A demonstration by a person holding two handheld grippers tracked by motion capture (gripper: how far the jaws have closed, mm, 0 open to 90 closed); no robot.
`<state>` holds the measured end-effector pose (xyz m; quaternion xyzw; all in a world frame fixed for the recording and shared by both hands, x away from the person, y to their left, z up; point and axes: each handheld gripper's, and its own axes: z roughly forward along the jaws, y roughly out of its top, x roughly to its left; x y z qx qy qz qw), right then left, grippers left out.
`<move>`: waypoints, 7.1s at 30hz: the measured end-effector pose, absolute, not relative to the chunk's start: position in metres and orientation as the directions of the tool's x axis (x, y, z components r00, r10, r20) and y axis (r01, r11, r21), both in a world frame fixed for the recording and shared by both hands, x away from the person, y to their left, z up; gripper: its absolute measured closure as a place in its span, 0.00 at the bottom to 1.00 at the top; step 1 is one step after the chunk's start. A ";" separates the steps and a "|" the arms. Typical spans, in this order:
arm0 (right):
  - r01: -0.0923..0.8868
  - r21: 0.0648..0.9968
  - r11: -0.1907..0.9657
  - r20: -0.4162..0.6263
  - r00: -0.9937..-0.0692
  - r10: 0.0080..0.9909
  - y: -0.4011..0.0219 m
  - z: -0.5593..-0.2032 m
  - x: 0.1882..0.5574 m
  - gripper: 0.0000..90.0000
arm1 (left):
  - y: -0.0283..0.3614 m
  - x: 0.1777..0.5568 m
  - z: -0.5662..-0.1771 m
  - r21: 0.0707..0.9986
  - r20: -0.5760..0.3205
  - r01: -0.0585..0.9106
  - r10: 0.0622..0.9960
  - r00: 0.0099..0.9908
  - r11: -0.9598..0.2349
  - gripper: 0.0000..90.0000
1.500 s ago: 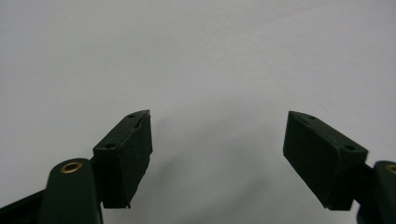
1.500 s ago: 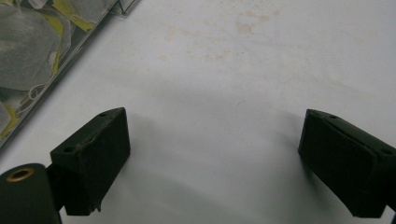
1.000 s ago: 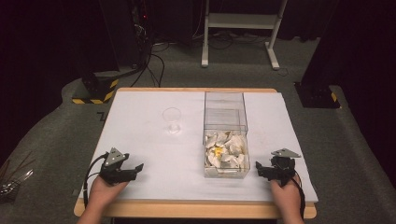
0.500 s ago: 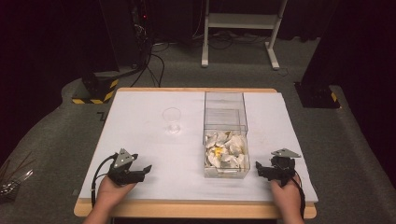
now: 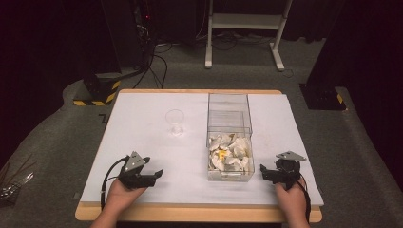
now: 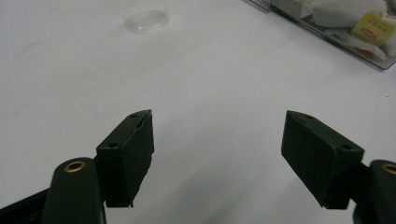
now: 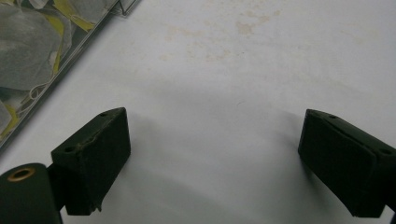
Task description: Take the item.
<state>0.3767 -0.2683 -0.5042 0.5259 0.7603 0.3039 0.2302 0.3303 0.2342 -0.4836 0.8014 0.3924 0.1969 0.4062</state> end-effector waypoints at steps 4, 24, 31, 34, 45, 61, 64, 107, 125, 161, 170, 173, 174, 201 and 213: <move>0.660 0.704 0.262 -0.031 -0.340 0.940 -0.268 -0.504 0.377 0.10 | 0.228 0.330 -0.483 0.805 -0.003 0.464 0.781 0.625 -0.369 0.29; 0.658 0.705 0.263 -0.032 -0.342 0.939 -0.268 -0.504 0.377 0.10 | 0.198 0.338 -0.479 0.818 -0.009 0.429 0.736 0.677 -0.384 0.30; 0.658 0.705 0.264 -0.033 -0.342 0.939 -0.268 -0.504 0.377 0.10 | 0.188 0.340 -0.476 0.823 -0.005 0.410 0.718 0.696 -0.392 0.31; 0.658 0.706 0.264 -0.033 -0.342 0.939 -0.268 -0.504 0.377 0.10 | 0.185 0.340 -0.475 0.824 -0.006 0.409 0.716 0.698 -0.391 0.31; 0.657 0.706 0.265 -0.033 -0.343 0.939 -0.268 -0.504 0.377 0.10 | 0.170 0.342 -0.468 0.829 -0.006 0.389 0.689 0.725 -0.402 0.31; 0.657 0.706 0.266 -0.034 -0.343 0.939 -0.268 -0.504 0.376 0.11 | 0.151 0.347 -0.443 0.864 -0.022 0.340 0.646 0.763 -0.372 0.31; 0.656 0.706 0.266 -0.034 -0.343 0.939 -0.268 -0.504 0.376 0.11 | 0.147 0.349 -0.438 0.866 -0.013 0.327 0.639 0.769 -0.377 0.31; 0.654 0.707 0.269 -0.035 -0.347 0.937 -0.268 -0.504 0.376 0.11 | 0.068 0.377 -0.415 0.854 -0.041 0.285 0.490 0.871 -0.436 0.36; 0.653 0.708 0.269 -0.035 -0.348 0.937 -0.268 -0.504 0.376 0.11 | 0.043 0.387 -0.420 0.815 -0.058 0.302 0.449 0.892 -0.495 0.54; 0.653 0.708 0.269 -0.034 -0.349 0.937 -0.268 -0.504 0.376 0.12 | 0.023 0.397 -0.429 0.735 -0.072 0.322 0.403 0.912 -0.597 0.90; 0.652 0.709 0.270 -0.035 -0.349 0.936 -0.268 -0.504 0.376 0.12 | 0.024 0.396 -0.428 0.734 -0.089 0.336 0.406 0.909 -0.590 0.99; 0.652 0.709 0.270 -0.035 -0.350 0.936 -0.268 -0.504 0.376 0.12 | 0.026 0.395 -0.428 0.745 -0.096 0.339 0.410 0.907 -0.575 0.99; 0.652 0.709 0.270 -0.034 -0.350 0.936 -0.268 -0.504 0.376 0.12 | 0.027 0.394 -0.428 0.756 -0.095 0.334 0.412 0.906 -0.562 1.00; 0.652 0.709 0.270 -0.035 -0.350 0.936 -0.268 -0.504 0.376 0.12 | 0.065 0.381 -0.421 0.852 -0.109 0.312 0.440 0.891 -0.420 1.00; 0.652 0.709 0.270 -0.035 -0.350 0.936 -0.268 -0.504 0.376 0.12 | 0.082 0.379 -0.418 0.885 -0.133 0.312 0.455 0.880 -0.345 1.00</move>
